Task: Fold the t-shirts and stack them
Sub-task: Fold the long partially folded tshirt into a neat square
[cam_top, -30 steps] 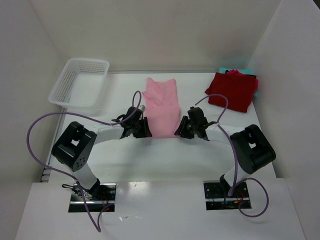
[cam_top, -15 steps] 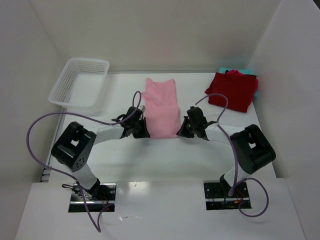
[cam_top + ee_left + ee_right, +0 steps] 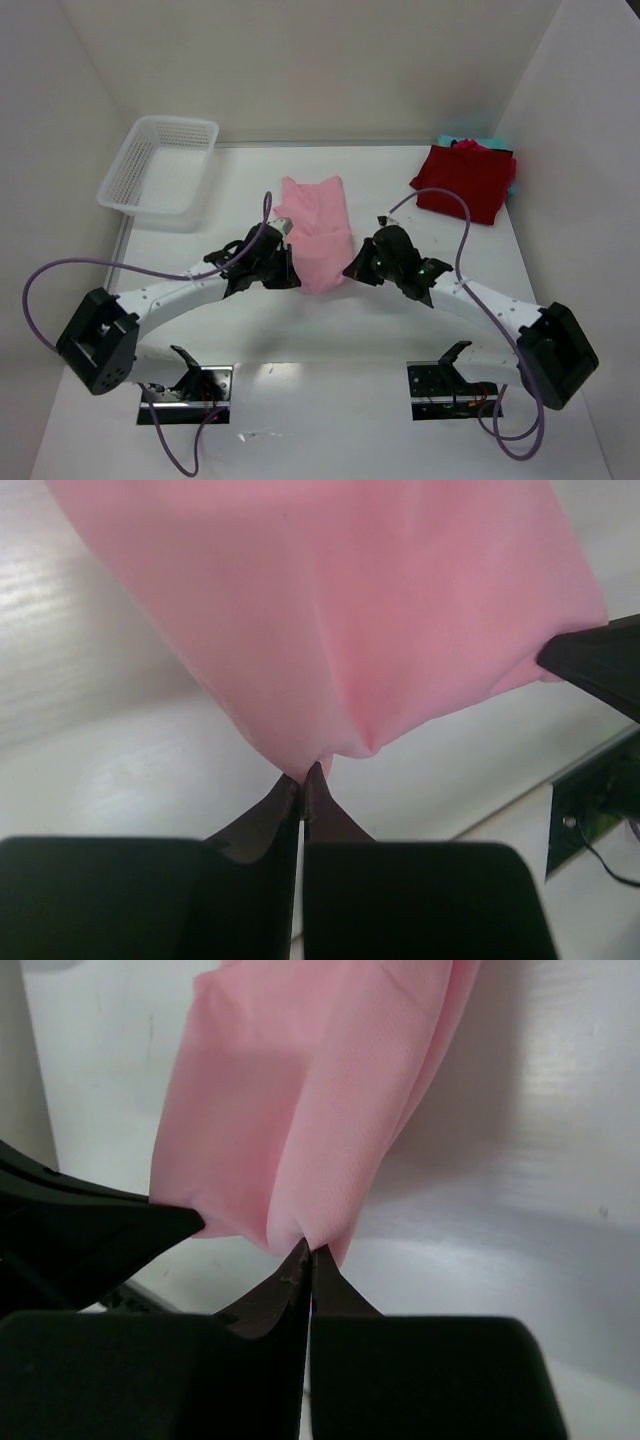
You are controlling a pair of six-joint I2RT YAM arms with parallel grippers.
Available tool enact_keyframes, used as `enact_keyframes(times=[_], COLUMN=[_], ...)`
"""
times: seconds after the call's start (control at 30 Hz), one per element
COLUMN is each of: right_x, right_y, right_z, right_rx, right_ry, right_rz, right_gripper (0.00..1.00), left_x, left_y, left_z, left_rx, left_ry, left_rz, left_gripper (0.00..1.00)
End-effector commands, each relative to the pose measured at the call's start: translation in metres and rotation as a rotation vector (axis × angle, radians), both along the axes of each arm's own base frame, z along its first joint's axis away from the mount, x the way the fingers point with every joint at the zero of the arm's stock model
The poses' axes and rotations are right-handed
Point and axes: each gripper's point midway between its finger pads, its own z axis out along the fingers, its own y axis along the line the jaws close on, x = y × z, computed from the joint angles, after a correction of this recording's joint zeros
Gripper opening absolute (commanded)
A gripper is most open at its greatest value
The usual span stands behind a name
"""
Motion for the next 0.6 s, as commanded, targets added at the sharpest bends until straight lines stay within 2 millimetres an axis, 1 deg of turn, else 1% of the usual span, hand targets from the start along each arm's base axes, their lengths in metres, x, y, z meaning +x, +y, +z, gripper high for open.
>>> enact_keyframes(times=[0.0, 0.03, 0.07, 0.13, 0.17, 0.2, 0.23, 0.27, 0.33, 0.37, 0.4, 0.43, 0.47, 0.5, 0.53, 0.57], right_x=[-0.024, -0.032, -0.034, -0.039, -0.044, -0.045, -0.044, -0.046, -0.042, -0.04, -0.035, -0.03, -0.025, -0.021, -0.009, -0.004], right_y=[-0.008, -0.014, -0.015, -0.019, -0.023, -0.026, -0.028, -0.03, -0.029, -0.028, -0.024, -0.02, -0.017, -0.014, -0.01, -0.009], right_z=[0.004, 0.0, 0.012, 0.022, 0.031, 0.033, 0.041, 0.043, 0.058, 0.063, 0.063, 0.071, 0.074, 0.077, 0.083, 0.085], right_rx=[0.022, 0.012, 0.04, 0.06, 0.079, 0.077, 0.082, 0.083, 0.099, 0.107, 0.103, 0.109, 0.099, 0.094, 0.081, 0.059], right_ry=[0.044, 0.068, 0.046, 0.038, 0.029, 0.02, 0.004, 0.003, -0.028, -0.036, -0.043, -0.05, -0.07, -0.082, -0.103, -0.121], right_rz=[-0.051, -0.059, -0.064, -0.071, -0.077, -0.086, -0.094, -0.094, -0.104, -0.104, -0.098, -0.098, -0.083, -0.074, -0.089, -0.081], right_gripper=[0.0, 0.0, 0.0, 0.0, 0.0, 0.0, 0.0, 0.0, 0.0, 0.0, 0.0, 0.0, 0.0, 0.0, 0.0, 0.0], left_x=[-0.024, -0.028, -0.033, -0.042, -0.042, -0.045, -0.044, -0.044, -0.041, -0.04, -0.04, -0.035, -0.031, -0.03, -0.028, -0.021], left_y=[0.005, 0.004, 0.004, 0.009, 0.012, 0.017, 0.019, 0.025, 0.027, 0.029, 0.029, 0.025, 0.02, 0.019, 0.017, 0.013], left_z=[0.013, 0.016, 0.024, 0.028, 0.044, 0.048, 0.06, 0.077, 0.098, 0.101, 0.101, 0.111, 0.103, 0.1, 0.098, 0.101], left_rx=[-0.003, -0.01, -0.017, -0.015, -0.041, -0.042, -0.063, -0.089, -0.121, -0.116, -0.098, -0.101, -0.074, -0.057, -0.042, -0.041], left_ry=[0.019, 0.022, 0.004, 0.024, -0.004, -0.007, -0.031, -0.084, -0.136, -0.141, -0.133, -0.153, -0.128, -0.111, -0.11, -0.118], left_rz=[0.014, 0.011, 0.003, 0.029, 0.048, 0.062, 0.076, 0.095, 0.111, 0.117, 0.111, 0.1, 0.083, 0.083, 0.073, 0.08], left_gripper=[0.0, 0.0, 0.0, 0.0, 0.0, 0.0, 0.0, 0.0, 0.0, 0.0, 0.0, 0.0, 0.0, 0.0, 0.0, 0.0])
